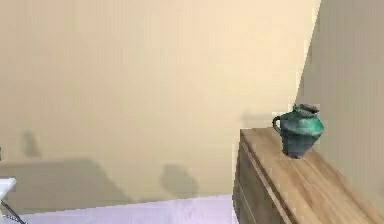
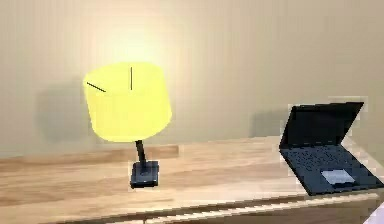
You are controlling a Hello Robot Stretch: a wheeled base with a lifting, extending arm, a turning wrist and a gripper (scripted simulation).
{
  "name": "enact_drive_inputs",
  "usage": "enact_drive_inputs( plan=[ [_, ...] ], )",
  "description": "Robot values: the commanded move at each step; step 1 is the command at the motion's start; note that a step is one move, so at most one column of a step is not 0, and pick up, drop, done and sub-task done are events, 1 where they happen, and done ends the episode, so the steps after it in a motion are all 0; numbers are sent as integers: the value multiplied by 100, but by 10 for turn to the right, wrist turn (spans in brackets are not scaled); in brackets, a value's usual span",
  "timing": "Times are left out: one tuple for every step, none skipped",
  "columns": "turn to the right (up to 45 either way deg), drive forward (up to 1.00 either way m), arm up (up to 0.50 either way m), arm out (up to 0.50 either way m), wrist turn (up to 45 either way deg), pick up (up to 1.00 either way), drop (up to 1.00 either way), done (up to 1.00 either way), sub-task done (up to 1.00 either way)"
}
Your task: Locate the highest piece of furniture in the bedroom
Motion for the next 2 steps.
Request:
enact_drive_inputs(
  plan=[
    [0,40,0,0,0,0,0,0,0],
    [-450,0,0,0,0,0,0,0,0]
  ],
)
